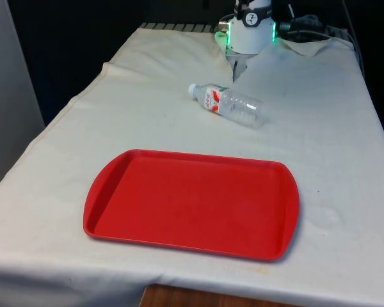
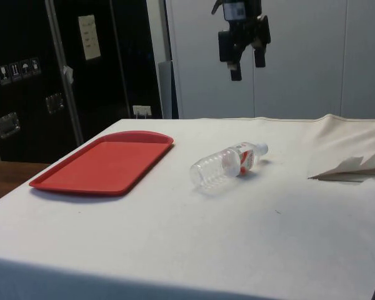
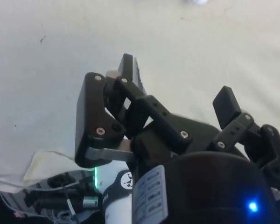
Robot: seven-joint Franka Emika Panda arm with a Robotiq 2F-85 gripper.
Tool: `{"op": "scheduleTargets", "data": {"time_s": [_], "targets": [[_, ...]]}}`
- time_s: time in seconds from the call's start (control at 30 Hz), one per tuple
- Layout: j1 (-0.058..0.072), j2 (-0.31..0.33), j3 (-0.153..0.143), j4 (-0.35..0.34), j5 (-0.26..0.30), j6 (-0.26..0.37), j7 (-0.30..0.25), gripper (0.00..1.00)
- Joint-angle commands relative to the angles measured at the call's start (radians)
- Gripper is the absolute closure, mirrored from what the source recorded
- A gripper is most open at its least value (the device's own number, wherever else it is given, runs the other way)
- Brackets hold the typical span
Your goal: Place the bottle upright on the tray.
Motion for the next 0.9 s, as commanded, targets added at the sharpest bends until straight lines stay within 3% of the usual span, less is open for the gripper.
{"op": "scheduleTargets", "data": {"time_s": [0.0, 0.13, 0.37, 0.43, 0.47, 0.77, 0.87], "targets": [[-0.004, 0.005, 0.001, -0.007, -0.004, 0.022, 0.016, 0.00], [0.000, 0.020, -0.003, -0.012, 0.000, 0.037, 0.032, 0.00], [-0.005, 0.041, -0.002, -0.026, -0.006, 0.091, 0.090, 0.00], [0.000, 0.046, -0.004, -0.021, 0.000, 0.080, 0.087, 0.00], [-0.005, 0.043, -0.002, -0.028, -0.007, 0.095, 0.099, 0.00], [0.000, 0.049, -0.003, -0.031, 0.000, 0.104, 0.142, 0.00], [-0.005, 0.055, 0.000, -0.040, -0.006, 0.132, 0.171, 0.00]]}}
